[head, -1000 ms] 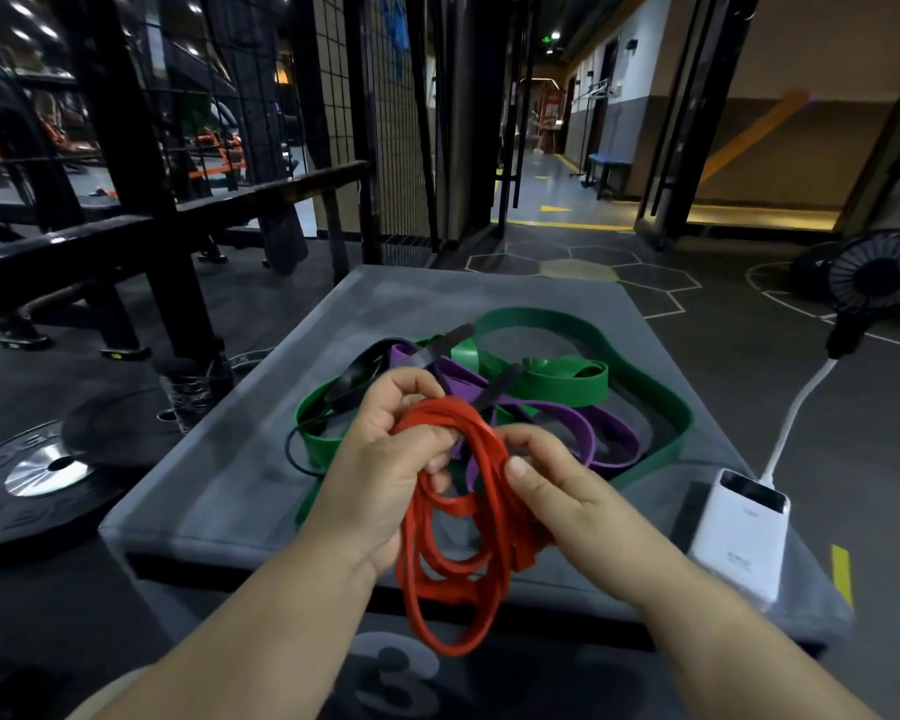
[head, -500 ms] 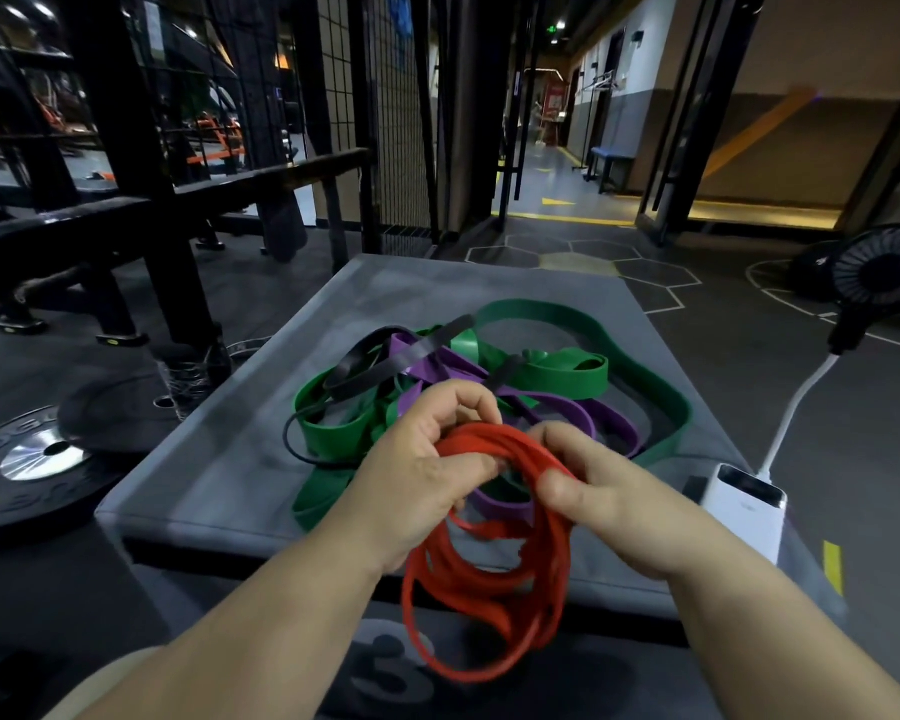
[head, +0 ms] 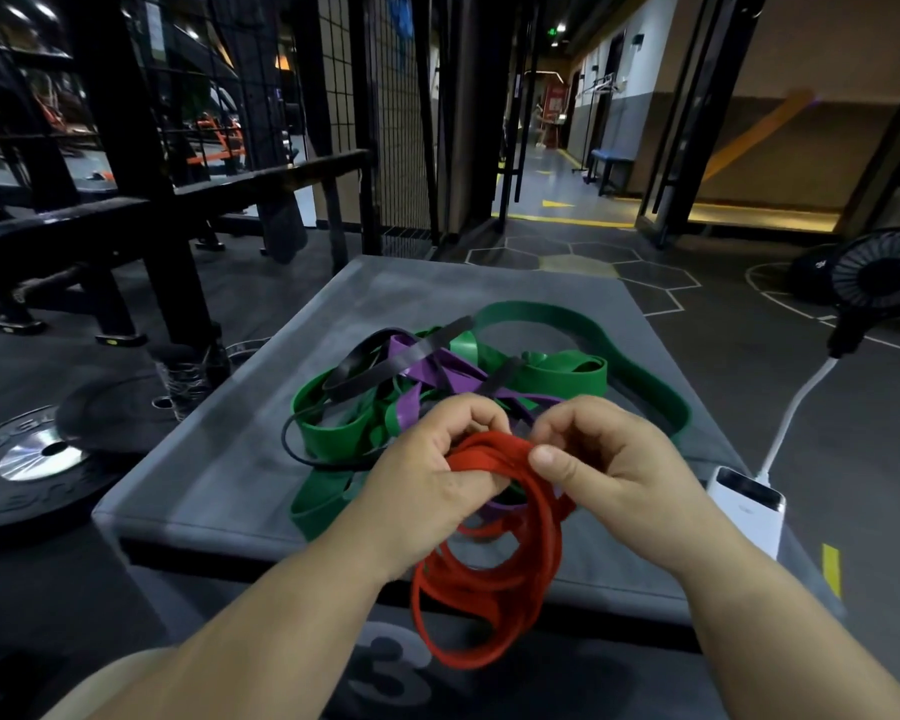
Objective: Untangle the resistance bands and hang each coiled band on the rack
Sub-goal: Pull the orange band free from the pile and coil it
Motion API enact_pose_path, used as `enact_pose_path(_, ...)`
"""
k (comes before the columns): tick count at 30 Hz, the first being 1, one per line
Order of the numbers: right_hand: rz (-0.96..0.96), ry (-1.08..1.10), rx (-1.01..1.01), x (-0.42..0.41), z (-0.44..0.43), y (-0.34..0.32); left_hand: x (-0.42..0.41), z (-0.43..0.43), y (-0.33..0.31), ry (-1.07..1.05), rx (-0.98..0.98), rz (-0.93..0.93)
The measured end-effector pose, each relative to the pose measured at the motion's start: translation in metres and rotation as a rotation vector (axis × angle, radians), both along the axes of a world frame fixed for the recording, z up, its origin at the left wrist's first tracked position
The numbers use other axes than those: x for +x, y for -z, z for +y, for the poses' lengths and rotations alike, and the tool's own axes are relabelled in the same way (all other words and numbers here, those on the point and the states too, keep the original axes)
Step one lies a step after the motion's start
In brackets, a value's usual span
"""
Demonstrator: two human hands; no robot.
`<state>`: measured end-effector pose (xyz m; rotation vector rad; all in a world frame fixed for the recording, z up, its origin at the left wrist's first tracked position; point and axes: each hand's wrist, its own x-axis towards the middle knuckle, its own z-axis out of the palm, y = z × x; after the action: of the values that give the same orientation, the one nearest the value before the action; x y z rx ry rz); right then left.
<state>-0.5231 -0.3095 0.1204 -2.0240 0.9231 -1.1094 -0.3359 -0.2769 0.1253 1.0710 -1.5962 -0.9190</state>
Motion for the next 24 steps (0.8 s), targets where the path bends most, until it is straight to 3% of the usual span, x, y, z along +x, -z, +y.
enact_pose_path(4, -0.124, -0.232, 0.194, -0.01, -0.002, -0.002, 0.006, -0.001, -0.004, 0.007, 0.112, 0.179)
enact_pose_path(11, -0.127, -0.519, 0.4, -0.012, -0.001, -0.003, 0.014, -0.006, -0.004, 0.216, 0.304, 0.576)
enact_pose_path(18, -0.322, -0.717, 0.526, -0.008, -0.002, 0.0, 0.016, -0.01, -0.005, 0.178, 0.379, 0.747)
enact_pose_path(21, -0.318, -0.624, 0.502, -0.006, -0.002, 0.001, 0.018, -0.01, -0.005, 0.121, 0.383, 0.749)
enact_pose_path(24, -0.311, -0.263, 0.357, -0.001, -0.002, 0.004, 0.017, -0.012, -0.005, 0.027, 0.347, 0.758)
